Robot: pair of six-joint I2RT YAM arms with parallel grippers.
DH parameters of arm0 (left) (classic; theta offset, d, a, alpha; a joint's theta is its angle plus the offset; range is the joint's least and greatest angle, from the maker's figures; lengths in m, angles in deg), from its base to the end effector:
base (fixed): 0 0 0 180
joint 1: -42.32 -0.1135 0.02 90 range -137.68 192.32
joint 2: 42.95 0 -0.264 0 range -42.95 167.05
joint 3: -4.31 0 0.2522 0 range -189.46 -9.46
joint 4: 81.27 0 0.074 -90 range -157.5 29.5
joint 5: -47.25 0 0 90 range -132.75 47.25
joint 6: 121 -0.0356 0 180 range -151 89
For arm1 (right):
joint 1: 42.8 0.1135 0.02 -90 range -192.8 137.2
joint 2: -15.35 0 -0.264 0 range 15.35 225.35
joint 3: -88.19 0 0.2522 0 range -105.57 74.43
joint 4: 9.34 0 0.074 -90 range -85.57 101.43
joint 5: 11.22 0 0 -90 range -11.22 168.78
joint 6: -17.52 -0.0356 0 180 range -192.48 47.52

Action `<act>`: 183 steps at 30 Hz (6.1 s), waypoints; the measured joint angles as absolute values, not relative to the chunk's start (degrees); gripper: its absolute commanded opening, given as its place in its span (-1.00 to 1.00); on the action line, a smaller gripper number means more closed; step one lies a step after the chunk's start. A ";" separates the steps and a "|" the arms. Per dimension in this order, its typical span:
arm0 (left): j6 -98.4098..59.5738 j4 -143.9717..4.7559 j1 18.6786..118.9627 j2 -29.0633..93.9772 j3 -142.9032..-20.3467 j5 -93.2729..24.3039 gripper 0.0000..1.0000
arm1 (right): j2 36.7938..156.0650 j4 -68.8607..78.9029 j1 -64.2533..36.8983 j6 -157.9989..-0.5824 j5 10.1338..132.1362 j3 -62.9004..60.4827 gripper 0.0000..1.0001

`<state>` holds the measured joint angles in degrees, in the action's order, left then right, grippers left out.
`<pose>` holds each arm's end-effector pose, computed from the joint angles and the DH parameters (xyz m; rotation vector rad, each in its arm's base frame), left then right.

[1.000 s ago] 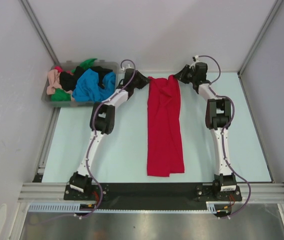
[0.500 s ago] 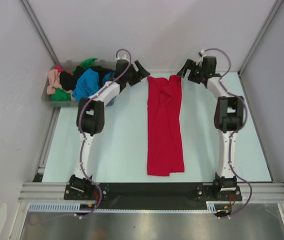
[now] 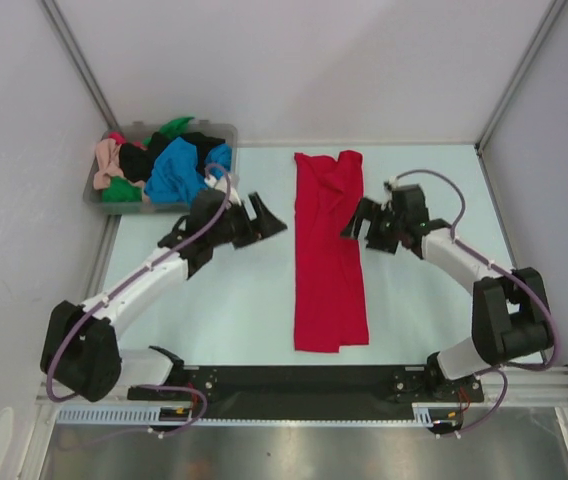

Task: Fold and stack the t-shirts
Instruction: Fold the tshirt

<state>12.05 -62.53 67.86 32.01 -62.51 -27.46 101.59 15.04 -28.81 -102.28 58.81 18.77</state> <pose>0.2646 -0.1369 0.2838 -0.1536 2.1742 -0.9927 0.3124 0.0904 0.2332 0.1378 2.3624 0.7844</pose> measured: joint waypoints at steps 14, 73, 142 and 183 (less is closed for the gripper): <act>36.20 -55.49 89.08 8.34 -29.33 -33.73 0.62 | 68.47 34.97 -21.70 -113.58 64.47 45.96 0.49; 31.04 -54.01 95.58 32.40 -49.44 -37.58 -1.00 | 73.56 34.58 -19.95 -115.13 59.90 40.78 -1.00; 5.43 -53.72 78.22 36.69 -66.19 -34.39 0.78 | 93.98 24.65 -25.85 -98.15 62.13 20.76 0.79; 9.45 -62.27 78.55 62.83 -68.24 -32.94 -1.00 | 110.07 19.06 -29.77 -89.86 61.80 23.82 -1.00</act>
<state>9.45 -62.27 78.55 62.83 -68.24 -32.94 110.07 19.06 -29.77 -89.86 61.80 23.82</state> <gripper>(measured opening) 0.011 0.012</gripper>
